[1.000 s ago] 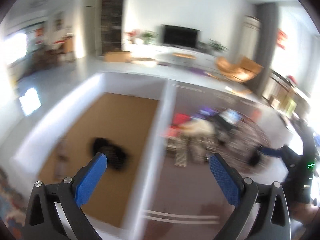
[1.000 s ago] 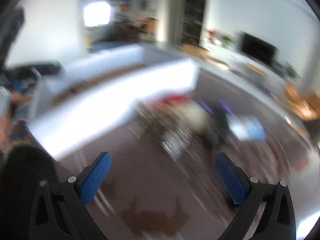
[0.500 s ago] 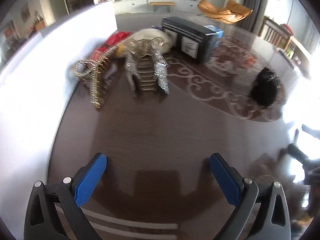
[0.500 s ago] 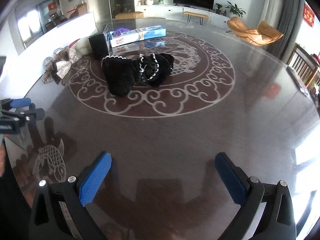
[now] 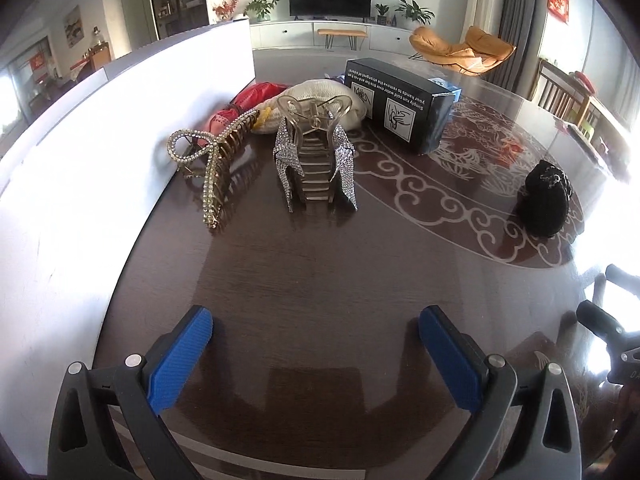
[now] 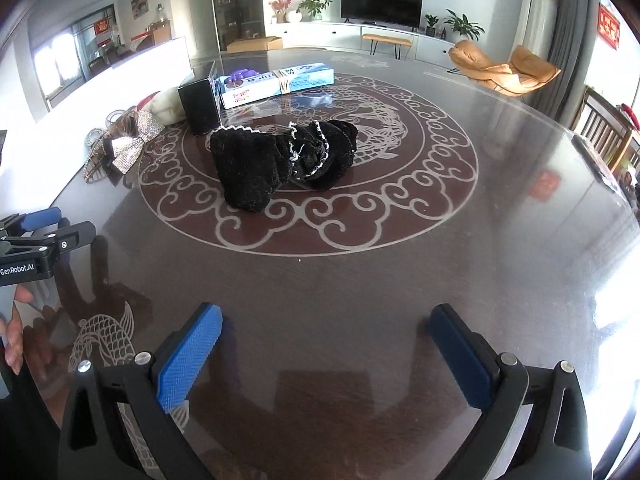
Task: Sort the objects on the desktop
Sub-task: 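Move both grippers back over the table, then grasp the rhinestone claw hair clip with the left gripper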
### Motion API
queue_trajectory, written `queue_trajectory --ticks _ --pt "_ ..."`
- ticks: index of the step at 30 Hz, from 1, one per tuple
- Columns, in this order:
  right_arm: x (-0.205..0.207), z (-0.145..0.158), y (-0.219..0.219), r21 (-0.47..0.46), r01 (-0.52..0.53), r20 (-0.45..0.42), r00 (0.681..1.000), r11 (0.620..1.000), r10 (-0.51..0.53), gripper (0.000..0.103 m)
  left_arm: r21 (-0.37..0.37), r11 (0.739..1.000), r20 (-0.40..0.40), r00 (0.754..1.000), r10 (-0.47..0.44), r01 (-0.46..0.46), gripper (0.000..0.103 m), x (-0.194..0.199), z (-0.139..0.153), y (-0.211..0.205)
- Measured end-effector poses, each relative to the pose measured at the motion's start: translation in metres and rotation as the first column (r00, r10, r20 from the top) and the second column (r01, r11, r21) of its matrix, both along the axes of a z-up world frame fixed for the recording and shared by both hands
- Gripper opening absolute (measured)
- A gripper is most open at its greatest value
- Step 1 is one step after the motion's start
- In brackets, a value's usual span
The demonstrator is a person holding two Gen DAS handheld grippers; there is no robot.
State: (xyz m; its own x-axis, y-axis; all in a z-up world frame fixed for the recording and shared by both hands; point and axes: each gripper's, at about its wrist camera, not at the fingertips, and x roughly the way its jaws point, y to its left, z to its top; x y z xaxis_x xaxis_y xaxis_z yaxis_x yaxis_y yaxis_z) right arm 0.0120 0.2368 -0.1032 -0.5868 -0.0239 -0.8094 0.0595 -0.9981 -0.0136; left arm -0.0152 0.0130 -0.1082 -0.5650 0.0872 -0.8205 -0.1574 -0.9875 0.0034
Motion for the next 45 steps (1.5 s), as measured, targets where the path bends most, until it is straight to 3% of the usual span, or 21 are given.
queue_trajectory --ticks 12,16,26,32,33,36,39,45 --pt "0.0 0.0 -0.001 0.0 0.001 0.0 1.0 1.0 -0.001 0.103 -0.003 1.0 0.023 1.0 -0.003 0.003 0.103 -0.002 -0.002 0.004" --pt "0.0 0.0 -0.001 0.0 0.001 0.0 1.0 1.0 -0.001 0.103 -0.006 0.999 0.046 0.998 -0.052 0.053 0.103 -0.014 -0.002 0.013" --pt "0.0 0.0 -0.001 0.0 0.001 -0.001 1.0 1.0 -0.001 0.103 -0.007 0.999 0.062 0.998 0.033 -0.032 0.103 -0.095 0.0 0.029" --pt "-0.001 0.0 -0.001 0.0 0.002 -0.001 1.0 1.0 -0.002 0.103 -0.011 1.0 0.084 0.996 0.012 -0.011 0.103 -0.137 -0.002 0.045" --pt "-0.001 0.0 -0.001 0.0 0.002 -0.001 1.0 1.0 -0.002 0.103 -0.011 1.0 0.066 0.998 0.004 -0.004 0.101 -0.138 -0.002 0.046" --pt "-0.001 0.0 -0.001 0.0 0.002 -0.001 1.0 1.0 -0.002 0.103 0.002 1.0 -0.007 1.0 -0.019 0.019 0.056 -0.131 0.004 0.046" --pt "-0.001 0.0 -0.001 0.0 0.002 -0.001 1.0 1.0 -0.002 0.103 0.019 0.999 -0.017 0.999 -0.046 0.046 0.056 -0.115 0.005 0.042" --pt "-0.001 -0.001 -0.002 0.0 0.002 -0.001 1.0 1.0 -0.002 0.103 0.007 0.995 -0.061 0.993 -0.099 0.099 0.056 -0.045 0.003 0.031"
